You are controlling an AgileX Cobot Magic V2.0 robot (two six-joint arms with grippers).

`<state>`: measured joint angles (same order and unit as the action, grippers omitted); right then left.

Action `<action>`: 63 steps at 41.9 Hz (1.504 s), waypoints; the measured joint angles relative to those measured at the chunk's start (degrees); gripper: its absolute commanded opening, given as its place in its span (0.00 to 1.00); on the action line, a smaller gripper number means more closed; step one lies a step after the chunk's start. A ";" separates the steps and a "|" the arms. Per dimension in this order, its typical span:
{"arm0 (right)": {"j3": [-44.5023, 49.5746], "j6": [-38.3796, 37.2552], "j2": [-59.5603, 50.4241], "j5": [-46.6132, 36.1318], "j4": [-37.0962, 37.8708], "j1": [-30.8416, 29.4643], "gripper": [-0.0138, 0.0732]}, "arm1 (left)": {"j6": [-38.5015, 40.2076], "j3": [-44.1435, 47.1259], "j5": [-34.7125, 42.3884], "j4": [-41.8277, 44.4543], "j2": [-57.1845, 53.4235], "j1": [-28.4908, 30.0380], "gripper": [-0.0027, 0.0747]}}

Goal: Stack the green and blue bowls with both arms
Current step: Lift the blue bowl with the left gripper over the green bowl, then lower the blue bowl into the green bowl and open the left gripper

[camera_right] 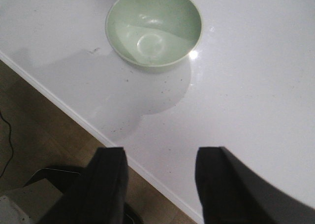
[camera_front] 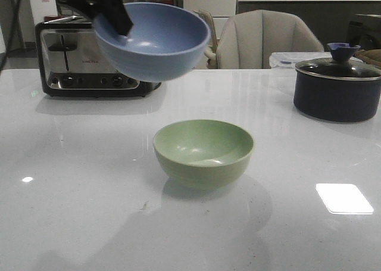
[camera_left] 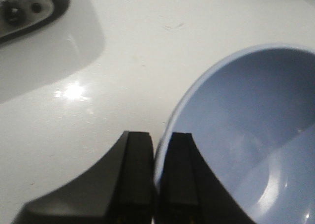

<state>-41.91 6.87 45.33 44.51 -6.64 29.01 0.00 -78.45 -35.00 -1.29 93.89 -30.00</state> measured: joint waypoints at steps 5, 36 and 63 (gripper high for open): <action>0.00 0.00 0.00 0.00 0.00 0.00 0.67 | 0.00 0.00 0.71 -0.36 2.76 -3.90 0.16; 0.00 0.00 0.00 0.00 0.00 0.00 0.67 | 0.00 0.00 6.08 -3.90 14.09 -6.18 0.67; 0.00 0.00 0.00 0.00 0.00 0.00 0.67 | 0.00 11.72 -6.68 -1.17 -20.80 -6.18 0.67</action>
<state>-41.91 6.87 45.33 44.51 -6.64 29.01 0.00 -66.73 -41.68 -2.46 73.09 -36.17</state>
